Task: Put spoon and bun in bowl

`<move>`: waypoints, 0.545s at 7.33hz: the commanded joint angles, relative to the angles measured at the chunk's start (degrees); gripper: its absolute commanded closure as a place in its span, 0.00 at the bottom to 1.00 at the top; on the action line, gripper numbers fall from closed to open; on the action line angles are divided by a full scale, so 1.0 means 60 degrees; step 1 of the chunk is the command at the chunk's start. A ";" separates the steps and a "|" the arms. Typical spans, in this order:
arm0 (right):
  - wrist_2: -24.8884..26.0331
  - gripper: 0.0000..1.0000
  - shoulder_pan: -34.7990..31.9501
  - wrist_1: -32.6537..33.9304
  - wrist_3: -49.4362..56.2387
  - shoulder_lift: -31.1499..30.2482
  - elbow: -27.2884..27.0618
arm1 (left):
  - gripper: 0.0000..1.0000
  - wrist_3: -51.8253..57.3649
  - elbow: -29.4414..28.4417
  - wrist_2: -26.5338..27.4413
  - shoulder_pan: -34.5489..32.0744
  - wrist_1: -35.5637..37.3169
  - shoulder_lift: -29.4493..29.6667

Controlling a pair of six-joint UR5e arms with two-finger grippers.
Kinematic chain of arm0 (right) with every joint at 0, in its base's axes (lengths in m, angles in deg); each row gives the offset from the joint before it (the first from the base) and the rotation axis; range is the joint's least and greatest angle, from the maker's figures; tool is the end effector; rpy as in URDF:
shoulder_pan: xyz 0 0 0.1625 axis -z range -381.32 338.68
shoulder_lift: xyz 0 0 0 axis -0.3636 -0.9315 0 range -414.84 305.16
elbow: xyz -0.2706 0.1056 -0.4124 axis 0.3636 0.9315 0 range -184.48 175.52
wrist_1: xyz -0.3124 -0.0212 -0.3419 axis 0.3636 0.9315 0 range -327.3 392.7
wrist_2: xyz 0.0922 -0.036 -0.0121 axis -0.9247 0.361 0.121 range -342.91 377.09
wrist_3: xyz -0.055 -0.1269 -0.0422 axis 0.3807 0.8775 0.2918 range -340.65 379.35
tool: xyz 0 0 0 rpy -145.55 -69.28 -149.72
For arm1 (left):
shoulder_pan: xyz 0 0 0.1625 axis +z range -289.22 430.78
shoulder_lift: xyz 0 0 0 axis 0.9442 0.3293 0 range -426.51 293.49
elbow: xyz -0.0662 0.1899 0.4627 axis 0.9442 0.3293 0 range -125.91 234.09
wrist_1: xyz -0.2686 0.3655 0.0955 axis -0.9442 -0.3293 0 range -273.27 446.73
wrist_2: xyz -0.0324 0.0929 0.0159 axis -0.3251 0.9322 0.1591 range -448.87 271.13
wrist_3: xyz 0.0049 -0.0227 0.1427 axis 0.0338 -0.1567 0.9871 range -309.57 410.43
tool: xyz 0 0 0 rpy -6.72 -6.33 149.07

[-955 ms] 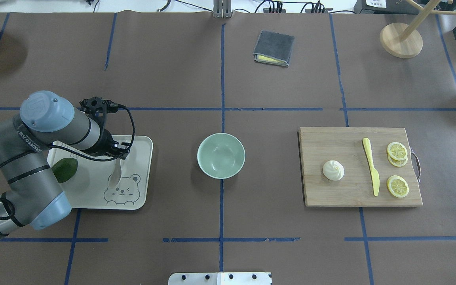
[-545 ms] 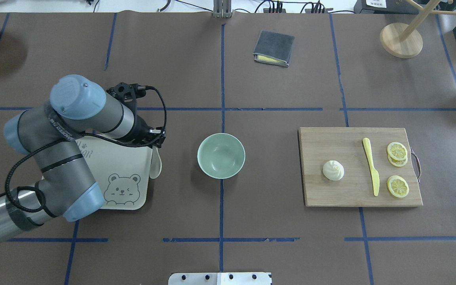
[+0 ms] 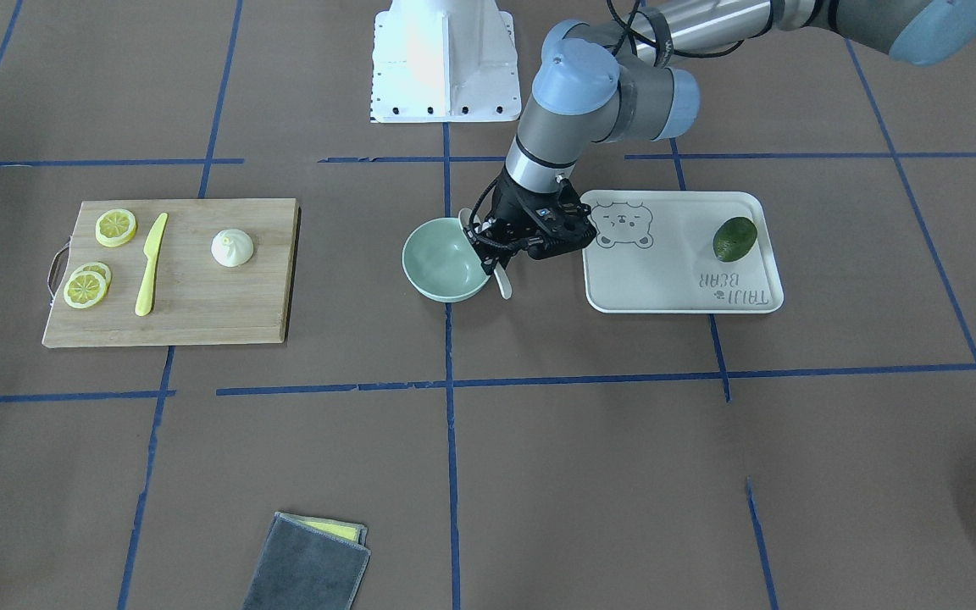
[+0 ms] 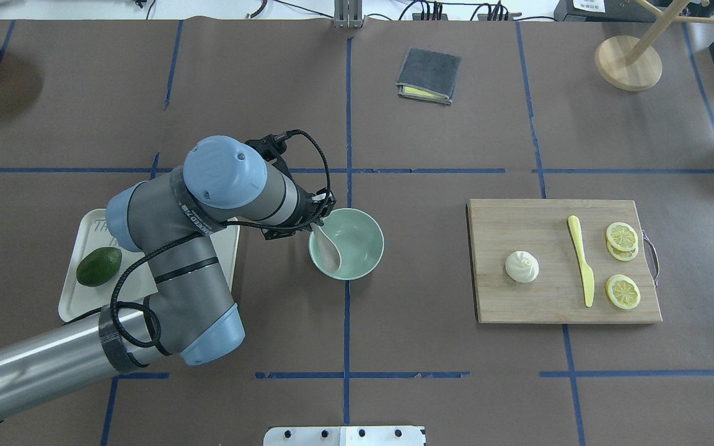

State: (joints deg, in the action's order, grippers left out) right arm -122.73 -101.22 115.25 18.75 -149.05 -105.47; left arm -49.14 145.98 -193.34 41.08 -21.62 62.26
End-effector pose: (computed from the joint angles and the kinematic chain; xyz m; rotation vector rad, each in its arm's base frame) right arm -0.0693 -0.5194 0.6791 0.1510 -0.8851 -0.2625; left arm 0.6677 -0.4925 0.2532 -0.0478 1.0598 -0.4909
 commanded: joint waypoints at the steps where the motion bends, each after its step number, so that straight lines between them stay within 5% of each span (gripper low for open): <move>1: -0.0031 0.00 0.0000 0.0012 -0.0222 -0.0001 -0.0015 | 1.00 -0.0470 -0.0258 0.0663 0.0304 0.0200 0.0336; 2: -0.0147 0.00 0.0000 0.0012 -0.0267 -0.0001 -0.0030 | 1.00 -0.0339 -0.0229 0.0769 0.0364 0.0187 0.0293; 3: -0.0394 0.00 0.0044 -0.0003 -0.0528 0.0014 -0.0044 | 0.01 -0.0120 -0.0156 0.0770 0.0365 0.0187 0.0263; 4: -0.0411 0.00 0.0595 -0.0003 -0.1880 0.0043 -0.0422 | 0.00 0.0361 -0.0068 0.0770 0.0336 0.0201 0.0176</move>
State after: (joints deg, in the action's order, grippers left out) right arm -124.53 -100.20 115.26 14.13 -148.96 -106.26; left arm -49.68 145.03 -188.91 43.13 -20.50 63.77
